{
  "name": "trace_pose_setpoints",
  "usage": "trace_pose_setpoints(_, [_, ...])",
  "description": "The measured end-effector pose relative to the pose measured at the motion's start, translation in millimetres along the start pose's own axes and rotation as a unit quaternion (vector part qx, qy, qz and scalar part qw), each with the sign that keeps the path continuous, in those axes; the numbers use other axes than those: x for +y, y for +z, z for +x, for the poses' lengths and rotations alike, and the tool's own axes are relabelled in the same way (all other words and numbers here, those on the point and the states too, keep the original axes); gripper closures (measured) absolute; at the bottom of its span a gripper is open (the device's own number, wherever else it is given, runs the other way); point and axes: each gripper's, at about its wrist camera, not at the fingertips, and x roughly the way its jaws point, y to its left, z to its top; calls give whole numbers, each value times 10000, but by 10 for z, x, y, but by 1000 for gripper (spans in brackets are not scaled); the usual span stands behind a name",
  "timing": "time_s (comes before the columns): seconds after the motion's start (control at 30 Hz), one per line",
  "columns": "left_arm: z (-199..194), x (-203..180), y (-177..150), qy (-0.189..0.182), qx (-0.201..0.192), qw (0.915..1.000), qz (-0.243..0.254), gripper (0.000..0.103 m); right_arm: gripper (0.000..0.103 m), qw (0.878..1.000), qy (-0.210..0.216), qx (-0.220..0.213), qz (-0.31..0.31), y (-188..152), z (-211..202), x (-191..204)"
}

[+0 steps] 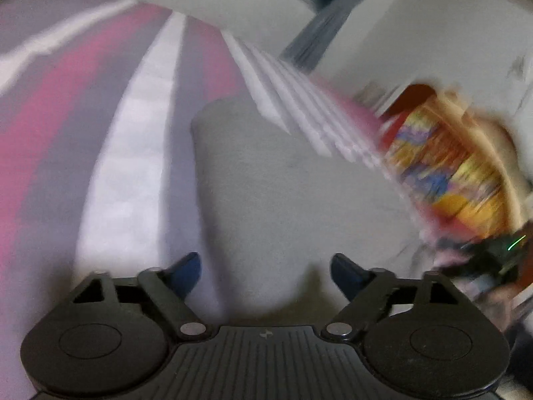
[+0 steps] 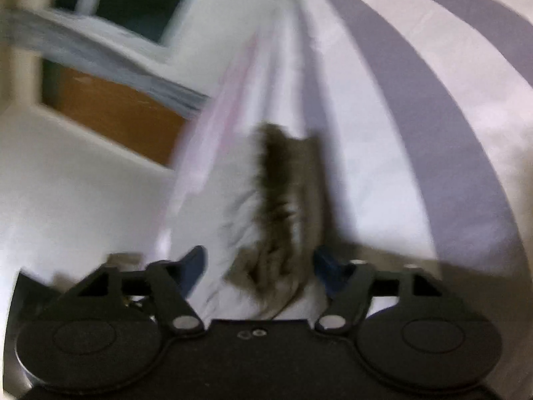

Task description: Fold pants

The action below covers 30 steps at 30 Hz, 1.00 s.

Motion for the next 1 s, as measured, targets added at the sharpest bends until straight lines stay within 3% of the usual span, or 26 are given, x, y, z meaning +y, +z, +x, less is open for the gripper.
trace_pose_setpoints(0.07, [21,-77,-73,461,-196,9985,202,0,20,9986,-412,147,-291,-97,105,57])
trace_pose_setpoints(0.17, [-48,-192,-102,799,-343,9962,10,0,17,9976,-669,85,-122,-131,-11,252])
trace_pose_setpoints(0.27, [-201,-256,-172,1117,-499,9925,52,0,14,9941,-971,-151,-451,-228,-162,415])
trace_pose_setpoints(0.43, [-594,-395,-329,1670,-673,9836,48,0,4,9895,-1212,-623,-488,-502,-526,502])
trace_pose_setpoints(0.53, [-894,-600,-432,1761,-777,9809,268,0,0,9829,-1442,-744,-869,-634,-623,750])
trace_pose_setpoints(0.67, [-1448,-1006,-748,1694,-1023,9784,594,0,0,9595,-1876,-1274,-1669,-871,-837,1296])
trace_pose_setpoints(0.83, [-2116,-1465,-1138,1693,-1295,9737,808,0,0,9373,-2260,-1855,-1897,-1394,-1333,1802])
trace_pose_setpoints(1.0, [-2835,-1717,-1454,1638,-1687,9694,704,0,0,9284,-2368,-2010,-2042,-1785,-1742,2150])
